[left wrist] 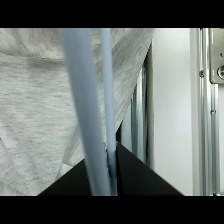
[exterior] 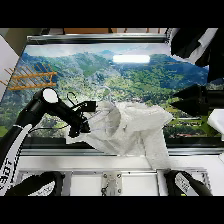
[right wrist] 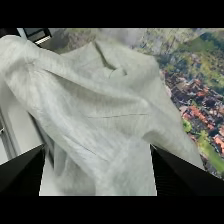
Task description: Fold the clothes and pants, and hang the long-sleeved shirts on hangers.
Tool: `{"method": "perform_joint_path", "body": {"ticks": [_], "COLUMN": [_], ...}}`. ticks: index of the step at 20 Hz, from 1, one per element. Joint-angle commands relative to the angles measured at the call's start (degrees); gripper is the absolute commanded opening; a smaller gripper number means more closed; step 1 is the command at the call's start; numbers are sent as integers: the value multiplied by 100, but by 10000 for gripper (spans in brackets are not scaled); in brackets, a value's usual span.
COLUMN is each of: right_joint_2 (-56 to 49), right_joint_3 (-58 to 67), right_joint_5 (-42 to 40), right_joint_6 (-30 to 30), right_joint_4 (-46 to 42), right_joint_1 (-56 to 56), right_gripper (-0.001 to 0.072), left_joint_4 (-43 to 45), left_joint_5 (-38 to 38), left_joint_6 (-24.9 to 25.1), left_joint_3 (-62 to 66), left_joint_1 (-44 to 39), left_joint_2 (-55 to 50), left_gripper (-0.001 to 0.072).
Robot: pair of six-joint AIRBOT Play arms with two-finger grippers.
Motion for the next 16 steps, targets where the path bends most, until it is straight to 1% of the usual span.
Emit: {"method": "perform_joint_path", "body": {"ticks": [1,3,6,9,13,16], "right_joint_2": [-9,-11,-48,-179,-452,-608], "right_joint_3": [-1067,-1471,-1827,-1934,-1934,-1934], "right_joint_5": [118,94,26,15,-35,-295], "right_joint_6": [-1679,-2302,-2673,-2798,-2922,-2922], "right_joint_4": [413,369,365,365,367,369], "right_joint_1": [-697,-625,-544,-415,76,507], "right_gripper": [712,712,712,713,712,713], "left_joint_4": [4,4,4,2,2,2], "left_joint_5": [-2,-9,-7,-7,-7,-9], "left_joint_6": [2,2,0,2,2,0], "left_joint_3": [-2,-2,-2,-2,-2,-2], "left_joint_1": [2,0,0,0,0,0], "left_joint_2": [2,2,2,2,2,2], "left_gripper": [21,20,20,21,20,20]}}
